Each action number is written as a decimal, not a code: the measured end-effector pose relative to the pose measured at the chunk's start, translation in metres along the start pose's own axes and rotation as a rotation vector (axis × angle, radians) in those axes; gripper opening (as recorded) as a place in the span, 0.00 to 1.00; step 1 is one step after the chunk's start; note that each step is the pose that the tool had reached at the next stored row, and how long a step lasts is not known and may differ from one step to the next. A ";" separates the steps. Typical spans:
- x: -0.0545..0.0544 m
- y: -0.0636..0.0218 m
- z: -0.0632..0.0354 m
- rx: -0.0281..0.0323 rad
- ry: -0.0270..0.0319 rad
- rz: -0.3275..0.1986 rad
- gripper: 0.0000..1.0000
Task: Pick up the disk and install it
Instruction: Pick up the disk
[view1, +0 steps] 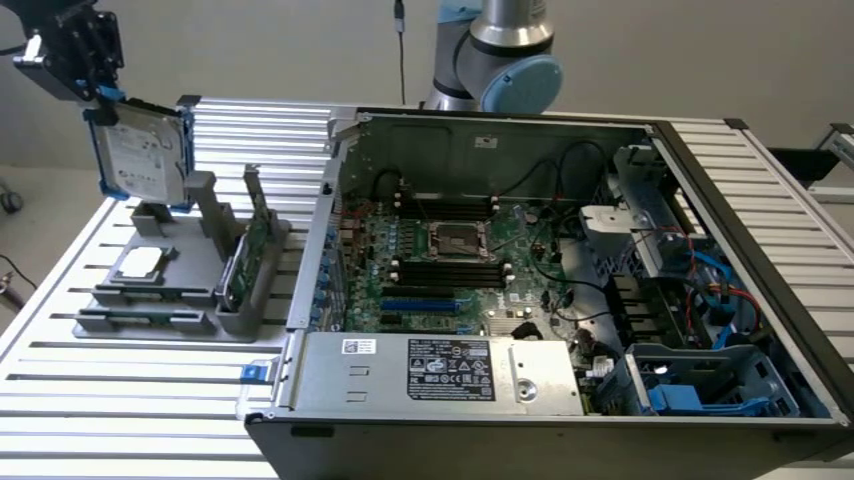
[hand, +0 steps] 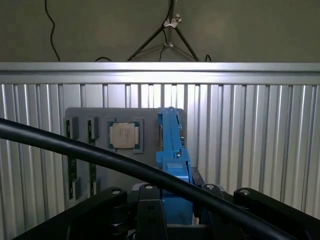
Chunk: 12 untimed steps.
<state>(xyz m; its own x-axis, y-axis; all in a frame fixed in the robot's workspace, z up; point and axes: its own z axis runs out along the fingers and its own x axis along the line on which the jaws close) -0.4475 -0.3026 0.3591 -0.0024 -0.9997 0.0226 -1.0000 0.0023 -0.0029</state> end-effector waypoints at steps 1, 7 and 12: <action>0.000 -0.0005 0.0000 0.0016 0.0028 -0.001 0.33; 0.000 -0.0036 0.0002 0.0182 0.0114 -0.009 0.33; -0.001 -0.0041 0.0025 0.0460 0.0119 -0.016 0.33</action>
<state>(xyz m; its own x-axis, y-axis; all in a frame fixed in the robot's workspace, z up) -0.4434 -0.3014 0.3567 0.0136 -0.9993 0.0349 -0.9987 -0.0153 -0.0483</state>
